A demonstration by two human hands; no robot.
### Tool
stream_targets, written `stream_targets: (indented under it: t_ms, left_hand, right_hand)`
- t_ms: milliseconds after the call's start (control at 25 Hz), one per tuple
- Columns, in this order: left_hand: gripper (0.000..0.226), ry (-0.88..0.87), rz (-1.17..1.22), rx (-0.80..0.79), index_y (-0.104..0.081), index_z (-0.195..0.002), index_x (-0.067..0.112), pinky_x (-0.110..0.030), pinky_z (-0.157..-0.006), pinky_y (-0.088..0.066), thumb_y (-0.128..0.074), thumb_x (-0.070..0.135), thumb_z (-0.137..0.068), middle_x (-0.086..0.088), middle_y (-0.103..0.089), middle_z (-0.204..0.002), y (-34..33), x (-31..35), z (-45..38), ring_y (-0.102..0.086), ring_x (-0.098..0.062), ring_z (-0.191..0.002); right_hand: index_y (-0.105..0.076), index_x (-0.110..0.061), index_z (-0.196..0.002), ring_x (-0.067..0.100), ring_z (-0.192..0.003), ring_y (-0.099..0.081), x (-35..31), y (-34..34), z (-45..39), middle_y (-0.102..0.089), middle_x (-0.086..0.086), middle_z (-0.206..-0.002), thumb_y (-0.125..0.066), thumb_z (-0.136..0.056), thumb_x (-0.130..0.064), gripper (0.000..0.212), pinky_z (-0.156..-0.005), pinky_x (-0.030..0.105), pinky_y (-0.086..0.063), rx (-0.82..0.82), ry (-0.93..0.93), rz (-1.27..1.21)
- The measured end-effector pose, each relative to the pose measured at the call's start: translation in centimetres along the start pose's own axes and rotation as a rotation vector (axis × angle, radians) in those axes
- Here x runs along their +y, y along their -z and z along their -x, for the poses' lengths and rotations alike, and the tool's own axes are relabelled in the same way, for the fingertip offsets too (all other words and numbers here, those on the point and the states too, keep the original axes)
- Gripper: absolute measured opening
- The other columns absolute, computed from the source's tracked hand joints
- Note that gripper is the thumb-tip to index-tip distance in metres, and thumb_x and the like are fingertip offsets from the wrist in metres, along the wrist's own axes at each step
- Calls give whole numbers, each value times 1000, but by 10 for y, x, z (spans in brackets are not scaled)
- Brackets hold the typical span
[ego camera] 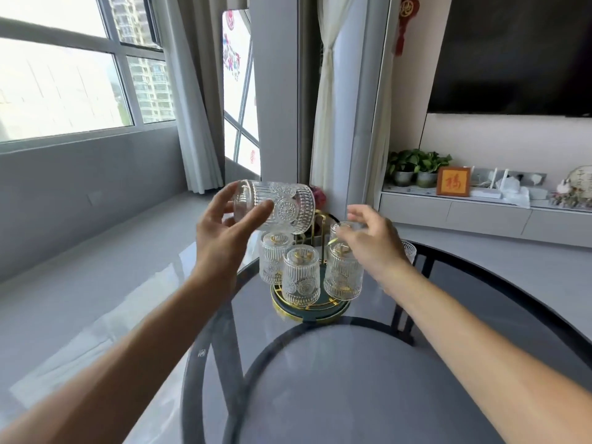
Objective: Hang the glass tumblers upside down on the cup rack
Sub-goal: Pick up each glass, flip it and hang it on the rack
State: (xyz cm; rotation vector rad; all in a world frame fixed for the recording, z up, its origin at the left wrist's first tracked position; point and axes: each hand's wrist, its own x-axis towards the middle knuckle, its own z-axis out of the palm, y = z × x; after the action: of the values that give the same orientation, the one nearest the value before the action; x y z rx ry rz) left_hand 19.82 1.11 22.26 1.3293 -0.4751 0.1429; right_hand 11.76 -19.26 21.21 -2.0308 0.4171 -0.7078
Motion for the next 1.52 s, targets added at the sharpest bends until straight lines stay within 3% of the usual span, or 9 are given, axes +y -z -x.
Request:
stream_targets:
  t_ms: [120, 240, 320, 520, 720, 920, 1200, 1360, 1520]
  left_hand:
    - [74, -16, -115, 43, -65, -123, 29, -48, -103, -49, -92, 46, -56, -9, -68, -122, 5, -7, -40, -65, -29, -114]
    - [85, -19, -248, 12, -61, -132, 19, -47, -107, -46, -90, 44, -57, -9, -65, -131, -2, -16, -73, -60, -26, -122]
    - [81, -20, -321, -12, -60, -134, 19, -43, -110, -44, -91, 38, -61, -4, -63, -134, -10, -27, -93, -59, -20, -122]
    - [79, 7, -453, -62, -60, -133, 20, -33, -109, -40, -92, 31, -62, -5, -59, -138, -26, -59, -124, -55, -15, -122]
    - [81, 34, -622, -166, -59, -135, 19, -30, -107, -38, -93, 27, -62, -6, -59, -140, -38, -85, -147, -55, -18, -126]
    - [80, 122, -799, -268, -58, -135, 17, -25, -93, -34, -92, 27, -63, -7, -61, -138, -54, -103, -159, -58, -19, -118]
    - [80, 230, -993, -379, -59, -134, 21, -29, -93, -39, -91, 20, -62, -9, -57, -142, -62, -133, -161, -56, -25, -121]
    - [87, 233, -1043, -434, -49, -143, 18, -34, -104, -39, -90, 23, -66, -10, -52, -147, -62, -129, -159, -53, -27, -128]
    - [94, 181, -938, -357, -27, -154, 14, -40, -112, -37, -81, 10, -77, -15, -39, -155, -63, -105, -138, -42, -31, -138]
  right_hand:
    - [-32, -19, -148, 27, -132, -42, -2, -21, -33, -35, 0, -155, -48, -93, -32, 59, -106, 43, -38, -109, 223, 473]
    - [-8, -25, -155, 24, -146, -20, 7, -38, -58, -5, -8, -164, -34, -100, -41, 63, -115, 49, -21, -328, 173, 618]
    - [-9, -27, -155, 23, -146, -20, 18, -48, -66, -7, -8, -164, -31, -100, -43, 61, -115, 50, -17, -370, 171, 705]
    - [-27, -22, -151, 26, -130, -46, 21, -58, -68, -32, -4, -158, -37, -95, -29, 57, -108, 53, -25, -200, 261, 756]
    - [-27, -22, -151, 24, -131, -45, 23, -57, -60, -31, -4, -158, -39, -91, -19, 61, -110, 50, -24, -200, 269, 721]
    - [-31, -22, -150, 24, -129, -47, 22, -53, -64, -34, -4, -157, -38, -90, -19, 61, -110, 51, -23, -193, 277, 709]
    - [-37, -24, -146, 27, -120, -55, 21, -49, -69, -42, -5, -152, -45, -84, -18, 63, -109, 54, -25, -214, 297, 712]
    - [-32, -23, -149, 27, -124, -51, 25, -55, -67, -38, -4, -155, -47, -85, -17, 66, -109, 53, -24, -199, 283, 727]
    - [-18, -28, -154, 24, -141, -30, 29, -50, -69, -15, -5, -163, -49, -90, -24, 71, -115, 51, -17, -293, 254, 700]
